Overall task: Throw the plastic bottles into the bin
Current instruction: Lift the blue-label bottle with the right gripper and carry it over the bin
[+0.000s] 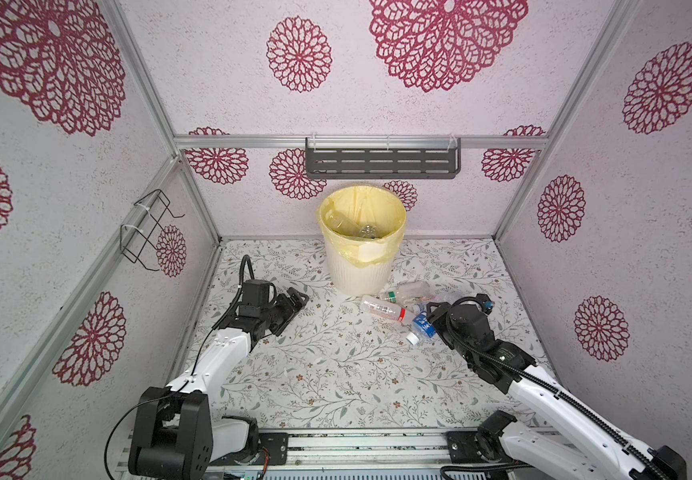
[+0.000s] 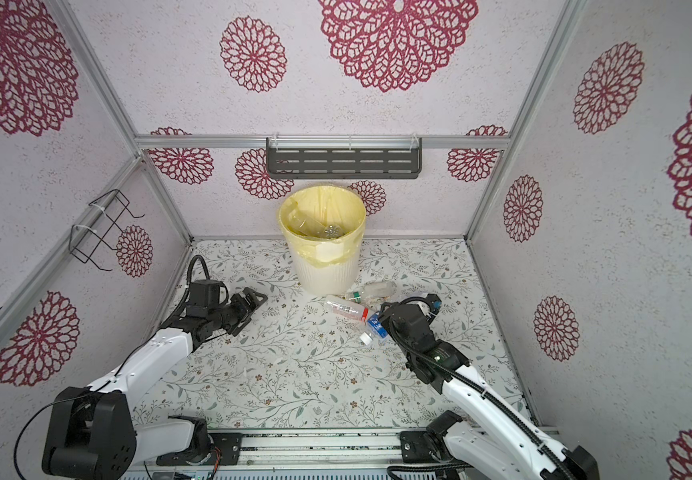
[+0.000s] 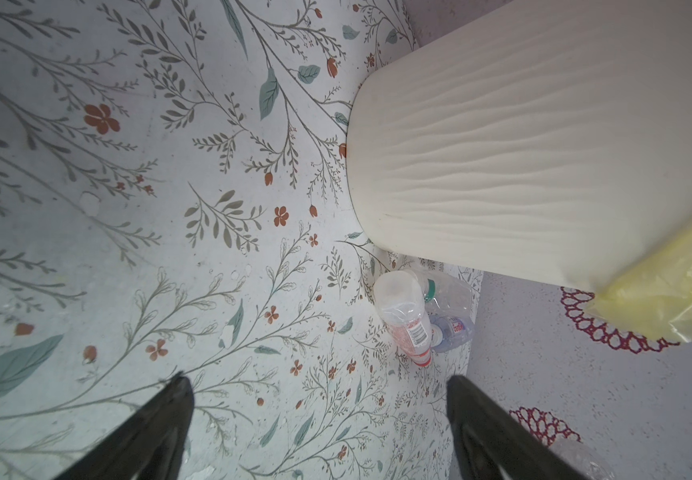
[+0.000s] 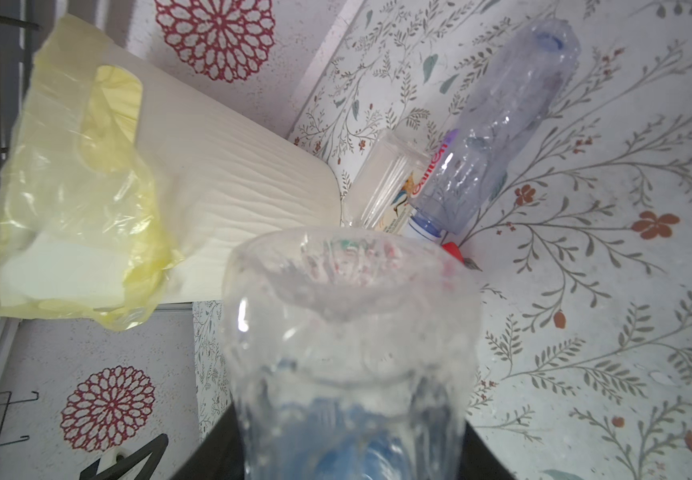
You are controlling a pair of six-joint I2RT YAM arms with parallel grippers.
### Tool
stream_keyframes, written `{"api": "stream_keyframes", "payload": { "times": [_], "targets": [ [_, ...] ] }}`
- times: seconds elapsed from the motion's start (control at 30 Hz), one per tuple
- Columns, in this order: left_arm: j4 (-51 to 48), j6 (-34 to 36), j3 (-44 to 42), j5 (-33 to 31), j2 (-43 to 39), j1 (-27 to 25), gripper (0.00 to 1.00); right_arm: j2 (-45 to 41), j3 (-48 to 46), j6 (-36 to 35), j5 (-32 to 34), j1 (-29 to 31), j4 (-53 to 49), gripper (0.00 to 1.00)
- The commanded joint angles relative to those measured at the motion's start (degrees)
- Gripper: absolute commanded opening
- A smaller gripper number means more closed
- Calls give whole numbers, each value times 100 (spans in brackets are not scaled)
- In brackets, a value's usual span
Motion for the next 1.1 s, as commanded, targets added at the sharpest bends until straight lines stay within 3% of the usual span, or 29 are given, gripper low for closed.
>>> {"api": "stream_keyframes", "payload": {
  "times": [0.0, 0.53, 0.9, 1.07],
  "targets": [
    [67, -42, 117, -43, -2, -25, 97, 12, 332, -528, 252, 18, 300, 47],
    [-89, -28, 369, 21, 25, -21, 97, 917, 2079, -1994, -258, -122, 901, 47],
    [-65, 12, 254, 26, 74, -12, 97, 384, 1880, -2504, -592, -149, 1349, 48],
    [-10, -62, 290, 208, 112, -12, 97, 1042, 2561, -2750, -769, -149, 1452, 48]
  ]
}}
